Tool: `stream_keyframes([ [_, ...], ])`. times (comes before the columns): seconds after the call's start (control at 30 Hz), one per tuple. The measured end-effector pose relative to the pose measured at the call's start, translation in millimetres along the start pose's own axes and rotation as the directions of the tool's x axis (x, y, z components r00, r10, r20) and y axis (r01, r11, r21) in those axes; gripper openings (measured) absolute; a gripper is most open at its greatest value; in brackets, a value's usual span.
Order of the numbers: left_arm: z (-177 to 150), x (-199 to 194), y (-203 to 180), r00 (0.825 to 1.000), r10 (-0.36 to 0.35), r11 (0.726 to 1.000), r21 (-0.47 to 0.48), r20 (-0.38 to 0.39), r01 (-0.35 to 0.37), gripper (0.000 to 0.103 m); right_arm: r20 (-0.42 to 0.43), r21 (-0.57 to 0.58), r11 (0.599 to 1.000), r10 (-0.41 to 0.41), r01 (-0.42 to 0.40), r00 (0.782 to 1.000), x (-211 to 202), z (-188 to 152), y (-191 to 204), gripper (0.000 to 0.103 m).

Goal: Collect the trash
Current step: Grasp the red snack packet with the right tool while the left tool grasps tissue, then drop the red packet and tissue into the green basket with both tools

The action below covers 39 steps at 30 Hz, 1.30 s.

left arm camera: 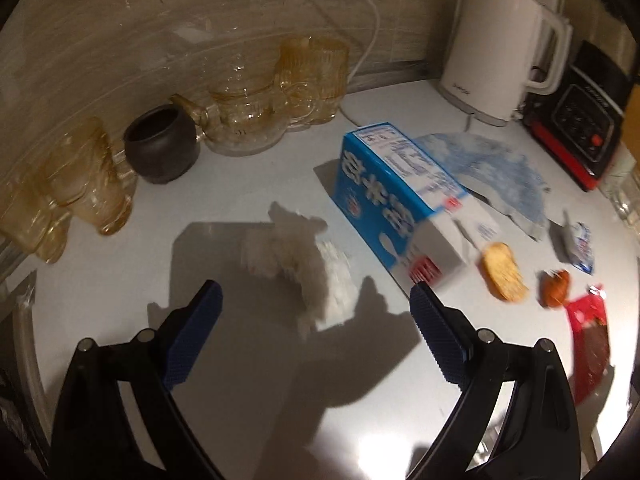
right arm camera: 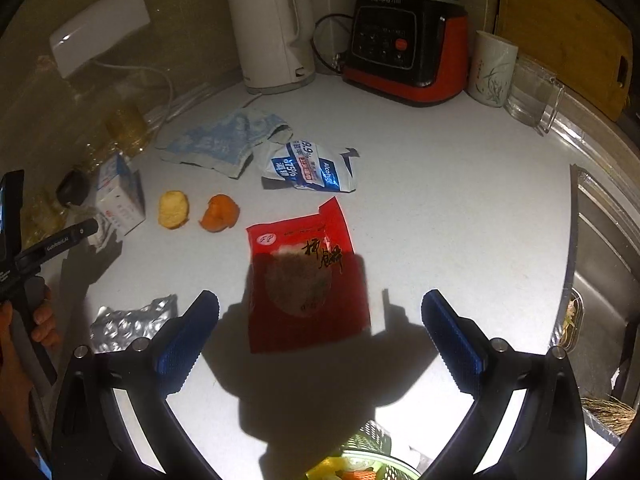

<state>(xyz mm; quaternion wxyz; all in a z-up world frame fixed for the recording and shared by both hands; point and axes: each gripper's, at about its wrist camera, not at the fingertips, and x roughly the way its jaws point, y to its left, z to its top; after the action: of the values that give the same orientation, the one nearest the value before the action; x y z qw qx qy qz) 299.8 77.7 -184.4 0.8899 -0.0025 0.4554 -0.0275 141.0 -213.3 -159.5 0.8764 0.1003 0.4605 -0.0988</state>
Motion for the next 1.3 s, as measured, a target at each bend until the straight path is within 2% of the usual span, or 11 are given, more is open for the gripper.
stream_keyframes([
  [0.13,9,22,-4,0.999,0.038,0.999,0.011,-0.023,-0.037,0.087,-0.018,0.011,1.000,0.004,-0.004,1.000,14,4,-2,0.101],
  [0.2,11,32,-5,0.998,0.048,0.999,0.015,-0.044,-0.047,0.077,-0.027,0.019,1.000,-0.005,0.005,1.000,20,5,-5,0.101],
  [0.23,11,36,-5,0.997,0.047,0.999,0.013,-0.055,-0.046,0.069,-0.030,0.020,1.000,-0.008,0.009,1.000,22,5,-5,0.101],
  [0.3,11,37,-4,0.998,0.036,0.999,-0.008,-0.043,-0.036,0.061,-0.043,0.025,1.000,-0.014,0.016,0.999,26,5,-8,0.101],
  [0.37,12,35,-5,0.999,0.038,0.999,-0.005,-0.037,-0.038,0.040,-0.050,0.031,0.999,-0.017,0.019,0.999,31,5,-10,0.101],
  [0.47,9,30,-5,0.997,0.074,0.997,0.016,-0.007,-0.074,0.033,-0.064,0.027,1.000,-0.008,0.010,0.998,37,7,-8,0.101],
  [0.6,4,22,1,0.998,0.061,0.998,0.007,0.007,-0.061,0.029,-0.086,-0.001,1.000,-0.018,0.018,0.996,50,8,1,0.101],
  [0.83,-1,-19,7,0.998,0.045,0.999,-0.004,0.044,-0.044,0.029,-0.120,-0.026,0.998,-0.051,0.049,0.991,74,13,13,0.101],
  [1.13,-10,-54,-1,0.998,0.001,1.000,-0.003,0.060,-0.001,0.029,-0.135,-0.066,0.996,-0.073,0.064,0.988,86,12,27,0.099],
  [1.23,-16,-64,-7,0.998,-0.018,1.000,0.018,0.063,0.017,0.029,-0.128,-0.074,0.995,-0.070,0.060,0.989,83,11,28,0.087],
  [1.3,-19,-69,-13,0.998,-0.026,0.999,0.041,0.062,0.023,0.029,-0.119,-0.072,0.996,-0.068,0.059,0.991,78,9,25,0.070],
])
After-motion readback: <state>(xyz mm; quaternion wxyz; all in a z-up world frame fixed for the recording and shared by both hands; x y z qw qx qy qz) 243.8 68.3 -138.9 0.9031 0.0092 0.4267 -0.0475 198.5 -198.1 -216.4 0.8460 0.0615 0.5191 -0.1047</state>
